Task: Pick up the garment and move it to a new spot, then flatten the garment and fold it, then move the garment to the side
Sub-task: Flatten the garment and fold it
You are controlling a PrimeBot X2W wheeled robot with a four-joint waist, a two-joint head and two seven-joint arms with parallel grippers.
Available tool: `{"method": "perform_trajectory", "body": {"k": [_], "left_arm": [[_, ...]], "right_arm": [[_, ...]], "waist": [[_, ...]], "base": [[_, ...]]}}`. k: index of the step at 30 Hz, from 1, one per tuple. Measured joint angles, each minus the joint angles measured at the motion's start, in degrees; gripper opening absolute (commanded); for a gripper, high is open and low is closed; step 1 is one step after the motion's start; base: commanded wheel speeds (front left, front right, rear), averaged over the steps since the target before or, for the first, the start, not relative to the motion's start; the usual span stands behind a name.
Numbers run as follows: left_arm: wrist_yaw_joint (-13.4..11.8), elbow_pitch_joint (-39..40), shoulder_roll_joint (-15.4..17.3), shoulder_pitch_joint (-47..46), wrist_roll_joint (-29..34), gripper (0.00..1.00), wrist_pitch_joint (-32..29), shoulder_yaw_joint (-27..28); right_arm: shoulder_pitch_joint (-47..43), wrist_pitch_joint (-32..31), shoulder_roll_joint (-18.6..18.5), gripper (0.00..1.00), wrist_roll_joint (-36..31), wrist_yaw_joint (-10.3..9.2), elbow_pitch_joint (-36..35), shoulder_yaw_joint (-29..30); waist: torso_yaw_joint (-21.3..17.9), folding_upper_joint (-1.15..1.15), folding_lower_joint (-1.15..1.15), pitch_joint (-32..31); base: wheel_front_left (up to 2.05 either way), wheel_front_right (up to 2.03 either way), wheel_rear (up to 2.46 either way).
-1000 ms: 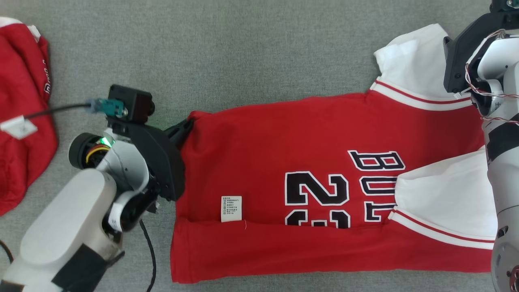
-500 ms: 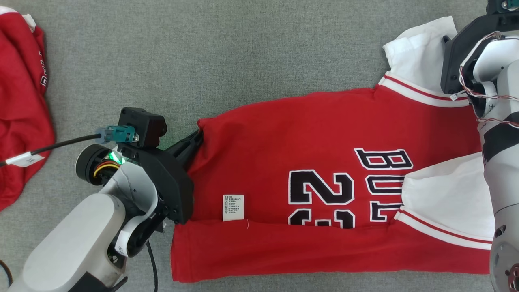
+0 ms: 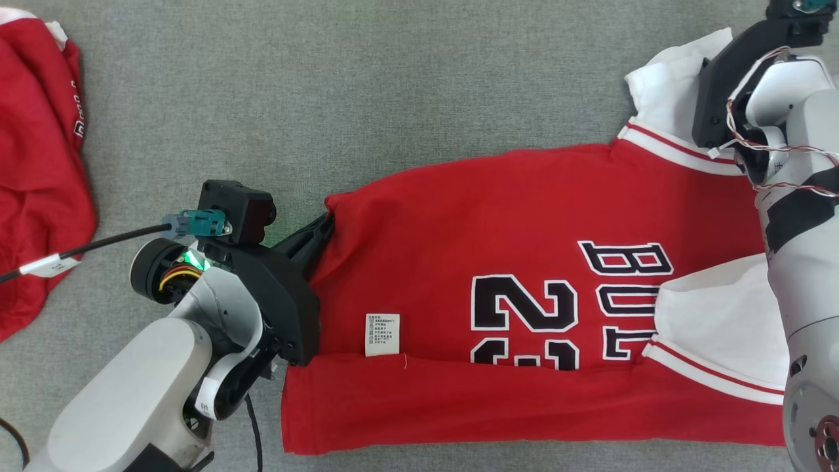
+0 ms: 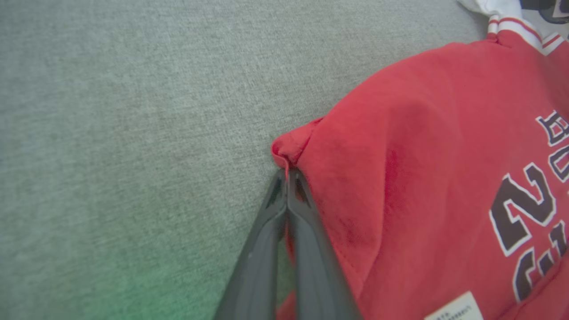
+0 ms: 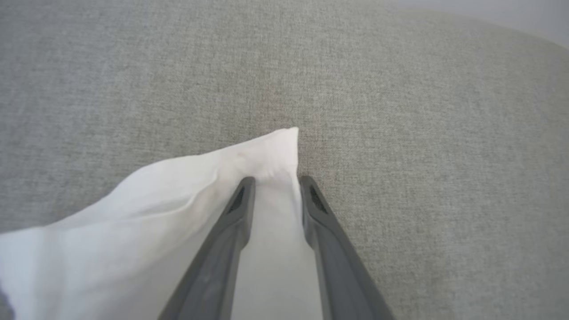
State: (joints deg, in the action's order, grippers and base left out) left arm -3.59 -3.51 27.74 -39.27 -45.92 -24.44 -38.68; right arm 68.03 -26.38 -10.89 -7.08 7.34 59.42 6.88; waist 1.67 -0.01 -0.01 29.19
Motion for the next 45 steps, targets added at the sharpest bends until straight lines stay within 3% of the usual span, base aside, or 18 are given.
{"method": "perform_trajectory", "body": {"k": [1, 2, 3, 9, 22, 28, 32, 35, 39, 45], "left_arm": [[-0.02, 0.00, -0.10, 0.00, 0.02, 0.00, 0.13, -0.02], [-0.05, -0.03, -0.23, -0.01, 0.03, 0.00, 0.19, -0.07], [-0.19, -0.10, -0.30, -0.01, 0.04, 0.00, 0.55, -0.07], [-1.55, -2.78, -1.75, -0.22, 1.77, 0.00, 5.38, 0.78], [-5.09, -12.20, -7.49, -2.11, 3.46, 0.00, 17.31, 4.61], [-4.43, -13.14, -8.57, -0.14, 0.93, 0.00, 21.99, 6.92], [-3.89, -12.51, -8.73, 3.34, 0.42, 0.00, 24.23, 6.97], [-3.85, -11.84, -8.24, 6.64, 0.42, 0.00, 25.99, 6.86], [-3.63, -10.96, -7.73, 9.98, 0.45, 0.00, 27.89, 6.49], [-3.78, -10.32, -7.25, 12.92, 0.09, 0.00, 28.91, 6.47]], "right_arm": [[0.11, 0.07, -0.03, 0.30, 0.00, 0.04, 0.18, -0.47], [0.19, 0.24, -0.08, 0.11, 0.01, 0.05, 0.31, -0.66], [0.29, 0.66, -0.18, 0.00, 0.01, 0.12, 0.38, -0.82], [0.02, 5.25, -1.14, 0.00, -1.15, 0.26, -0.20, 0.60], [-1.36, 19.50, 0.74, 0.00, -2.75, 0.23, -1.77, 5.21], [-2.55, 24.14, 2.21, 0.00, 7.14, 0.23, -1.04, 5.14], [-6.85, 23.43, 2.89, 0.00, 15.66, 0.22, -3.97, 0.52], [-12.45, 21.19, 1.88, 0.00, 22.85, 0.22, -9.71, -4.35], [-22.19, 16.24, -2.37, 0.00, 31.85, 0.22, -20.65, -9.42], [-33.29, 11.67, -7.12, 0.00, 36.75, 0.22, -32.63, -9.12]], "waist": [[0.06, 0.00, 0.00, 0.08], [0.10, 0.00, 0.00, 0.16], [0.12, 0.00, 0.00, 0.24], [-0.33, 0.01, 0.01, -0.04], [-1.99, 0.01, 0.01, -3.47], [-2.29, 0.01, 0.01, -5.92], [-2.46, 0.01, 0.01, -7.56], [-2.74, 0.01, 0.01, -8.88], [-3.44, 0.01, 0.00, -10.50], [-4.69, 0.01, 0.00, -12.21]], "base": [[0.00, 0.00, 0.00], [0.00, 0.00, 0.00], [0.00, 0.00, 0.00], [0.00, 0.00, 0.00], [0.00, 0.00, 0.00], [0.00, 0.00, 0.00], [0.00, 0.00, 0.00], [0.00, 0.00, 0.00], [0.00, 0.00, 0.00], [0.00, 0.00, 0.00]]}}
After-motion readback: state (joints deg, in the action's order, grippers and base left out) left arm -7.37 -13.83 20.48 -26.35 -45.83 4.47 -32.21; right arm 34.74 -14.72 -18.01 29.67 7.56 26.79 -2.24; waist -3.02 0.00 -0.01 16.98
